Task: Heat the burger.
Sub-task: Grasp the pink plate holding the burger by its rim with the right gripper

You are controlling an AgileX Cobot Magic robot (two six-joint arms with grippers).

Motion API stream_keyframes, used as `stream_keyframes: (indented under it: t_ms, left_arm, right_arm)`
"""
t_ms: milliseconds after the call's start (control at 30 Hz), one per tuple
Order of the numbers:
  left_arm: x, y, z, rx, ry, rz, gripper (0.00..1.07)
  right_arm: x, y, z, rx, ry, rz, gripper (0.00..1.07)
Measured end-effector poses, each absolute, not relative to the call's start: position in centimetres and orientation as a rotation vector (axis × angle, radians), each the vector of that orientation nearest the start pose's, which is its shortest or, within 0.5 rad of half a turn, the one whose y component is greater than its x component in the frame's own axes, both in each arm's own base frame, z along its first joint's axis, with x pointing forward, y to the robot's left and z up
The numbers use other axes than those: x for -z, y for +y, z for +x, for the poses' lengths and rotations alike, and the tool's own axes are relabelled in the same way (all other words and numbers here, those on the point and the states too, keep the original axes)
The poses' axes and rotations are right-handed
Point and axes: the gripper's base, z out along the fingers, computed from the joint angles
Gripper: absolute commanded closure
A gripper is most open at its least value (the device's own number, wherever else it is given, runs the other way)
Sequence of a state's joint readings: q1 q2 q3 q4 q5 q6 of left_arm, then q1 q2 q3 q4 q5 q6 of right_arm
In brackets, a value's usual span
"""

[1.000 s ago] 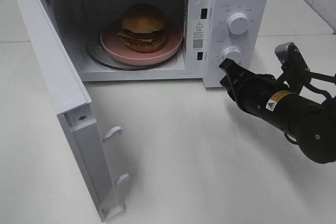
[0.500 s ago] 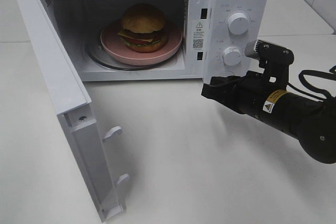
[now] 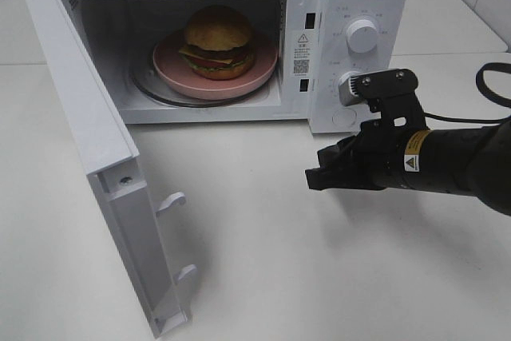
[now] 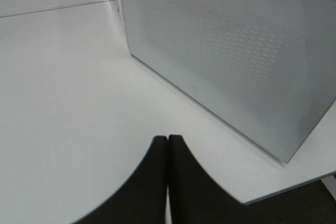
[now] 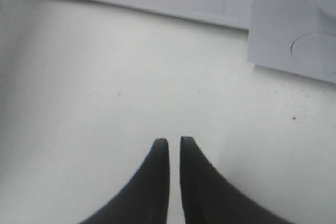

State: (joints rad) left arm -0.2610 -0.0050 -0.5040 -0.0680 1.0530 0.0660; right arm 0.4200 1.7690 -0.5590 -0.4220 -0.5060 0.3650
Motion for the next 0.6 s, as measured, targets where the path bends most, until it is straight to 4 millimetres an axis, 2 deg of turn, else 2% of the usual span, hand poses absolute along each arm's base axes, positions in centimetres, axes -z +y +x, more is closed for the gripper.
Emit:
stream_keyframes:
  t_ms: [300,600]
  left_arm:
    - [-27.9,-0.4,-0.7,0.204,2.004,0.334,1.06]
    - [-27.9,-0.4,-0.7,0.204,2.004,0.334,1.06]
  right_arm:
    - [-11.8,12.8,26.2,-0.291,2.373,-0.645,0.99]
    - [-11.8,11.1,26.4,-0.027,2.582,-0.615,0.99]
